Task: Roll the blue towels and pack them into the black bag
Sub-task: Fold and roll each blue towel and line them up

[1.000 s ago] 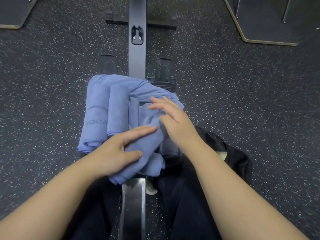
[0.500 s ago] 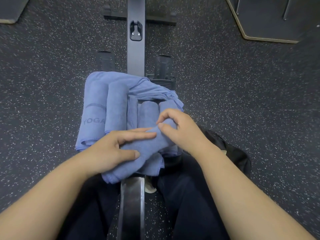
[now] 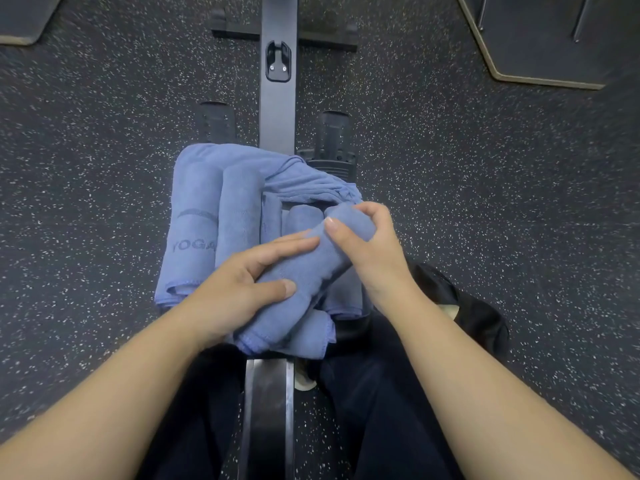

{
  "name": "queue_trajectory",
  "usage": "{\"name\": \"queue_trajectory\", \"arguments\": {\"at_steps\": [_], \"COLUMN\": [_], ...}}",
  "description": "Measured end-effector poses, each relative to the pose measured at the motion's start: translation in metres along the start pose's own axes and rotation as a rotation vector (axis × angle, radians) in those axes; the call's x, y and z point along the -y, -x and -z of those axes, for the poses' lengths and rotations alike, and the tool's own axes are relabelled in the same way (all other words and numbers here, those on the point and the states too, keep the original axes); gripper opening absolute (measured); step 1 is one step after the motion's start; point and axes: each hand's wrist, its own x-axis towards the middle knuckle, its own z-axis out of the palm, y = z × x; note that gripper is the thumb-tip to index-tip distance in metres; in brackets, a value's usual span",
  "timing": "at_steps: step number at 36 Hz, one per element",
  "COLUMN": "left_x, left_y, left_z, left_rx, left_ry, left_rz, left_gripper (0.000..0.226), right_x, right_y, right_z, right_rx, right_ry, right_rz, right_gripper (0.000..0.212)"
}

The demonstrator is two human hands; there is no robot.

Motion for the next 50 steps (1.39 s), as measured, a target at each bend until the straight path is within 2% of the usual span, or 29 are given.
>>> {"name": "queue_trajectory", "arguments": {"at_steps": [6,9,11,15,18,24,29,31,32,35,37,44,50], "left_x": [0.001,0.005,0.009,0.011,0.015,0.024,0.019,0.018,0.017,0.02,0.023,0.023,0.018], "left_y": [-0.001,-0.004,-0.006,-0.01,-0.013,-0.014,-0.011,-0.01,-0.009,-0.008,-0.01,-0.011,-0.008], "left_z": [0.003,0.0,-0.002,-0.005,-0.007,-0.006,0.013,0.022,0.025,0.025,0.024,0.021,0.014], "left_rx": [-0.063,-0.091,-0.116,-0.146,-0.144,-0.197,-0.429,-0.52,-0.533,-0.467,-0.431,-0.38,-0.235], "left_ry": [0.082,0.044,0.029,0.017,-0.014,-0.241,-0.695,-0.891,-0.955,-0.975,-0.938,-0.928,-0.935], "left_rz": [-0.01,-0.034,-0.049,-0.076,-0.083,-0.12,-0.223,-0.177,-0.092,0.195,0.278,0.285,0.186], "left_gripper": [0.063,0.062,0.06,0.058,0.056,0.052,0.037,0.039,0.042,0.053,0.056,0.054,0.052], "right_x": [-0.001,0.0,0.004,0.007,0.005,0.005,0.008,0.01,0.011,0.01,0.006,-0.006,-0.01], "right_y": [0.002,0.007,0.011,0.01,0.004,-0.008,-0.029,-0.037,-0.041,-0.051,-0.057,-0.07,-0.072], "right_z": [-0.009,-0.018,-0.024,-0.028,-0.028,-0.033,-0.039,-0.043,-0.046,-0.058,-0.067,-0.093,-0.094], "right_rx": [-0.022,-0.04,-0.022,-0.023,-0.029,-0.012,0.061,0.09,0.095,0.103,0.11,0.057,0.027], "right_ry": [-0.104,-0.042,0.019,0.027,0.12,0.297,0.514,0.589,0.628,0.694,0.71,0.78,0.771], "right_rz": [-0.048,-0.043,-0.026,-0.002,0.01,0.088,0.101,0.089,0.088,0.074,0.063,0.037,0.03], "right_gripper": [0.076,0.101,0.106,0.084,0.07,0.068,0.066,0.065,0.064,0.063,0.063,0.063,0.058]}}
